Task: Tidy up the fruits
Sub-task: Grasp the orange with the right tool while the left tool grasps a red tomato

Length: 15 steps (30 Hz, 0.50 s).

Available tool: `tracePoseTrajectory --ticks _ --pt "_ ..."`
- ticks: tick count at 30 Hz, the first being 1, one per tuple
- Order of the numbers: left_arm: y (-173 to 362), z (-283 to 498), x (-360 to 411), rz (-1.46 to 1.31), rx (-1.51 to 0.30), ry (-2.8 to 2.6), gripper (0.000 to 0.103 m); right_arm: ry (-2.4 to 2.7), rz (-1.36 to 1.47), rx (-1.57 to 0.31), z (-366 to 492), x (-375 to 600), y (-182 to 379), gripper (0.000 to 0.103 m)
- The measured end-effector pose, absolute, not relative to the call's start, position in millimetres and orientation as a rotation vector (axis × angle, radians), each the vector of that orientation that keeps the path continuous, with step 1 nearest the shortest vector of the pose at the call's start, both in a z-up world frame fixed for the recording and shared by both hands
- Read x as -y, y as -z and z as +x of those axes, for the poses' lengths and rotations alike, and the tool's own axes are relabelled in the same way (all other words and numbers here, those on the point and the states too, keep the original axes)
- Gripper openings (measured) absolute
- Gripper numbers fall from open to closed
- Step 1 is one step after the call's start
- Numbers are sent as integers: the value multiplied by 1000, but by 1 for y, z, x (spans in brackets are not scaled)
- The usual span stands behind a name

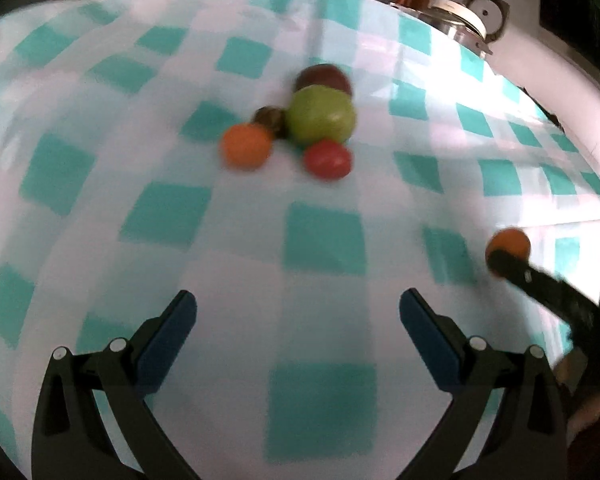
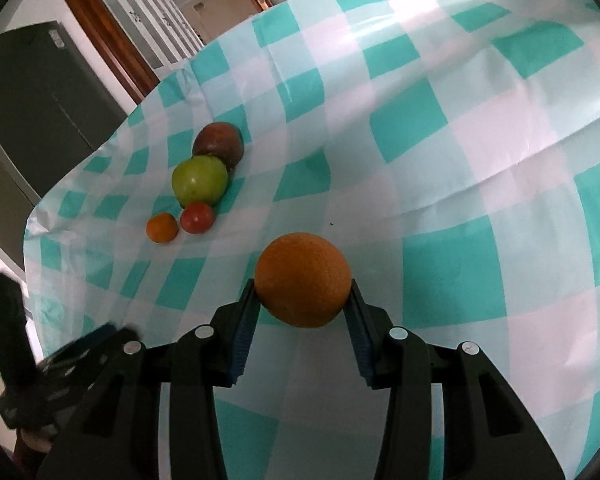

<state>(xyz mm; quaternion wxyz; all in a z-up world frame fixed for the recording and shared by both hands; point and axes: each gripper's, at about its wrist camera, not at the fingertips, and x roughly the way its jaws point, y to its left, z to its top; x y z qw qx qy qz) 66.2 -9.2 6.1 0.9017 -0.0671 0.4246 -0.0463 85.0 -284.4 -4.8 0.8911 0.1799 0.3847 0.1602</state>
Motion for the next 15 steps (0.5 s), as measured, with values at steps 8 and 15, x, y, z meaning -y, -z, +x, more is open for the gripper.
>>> tracePoseTrajectory --ticks 8,15 --pt "0 160 47 -48 -892 68 66 -350 382 -804 86 283 7 43" --pt "1 181 55 33 -900 32 41 -354 390 -800 86 285 7 43"
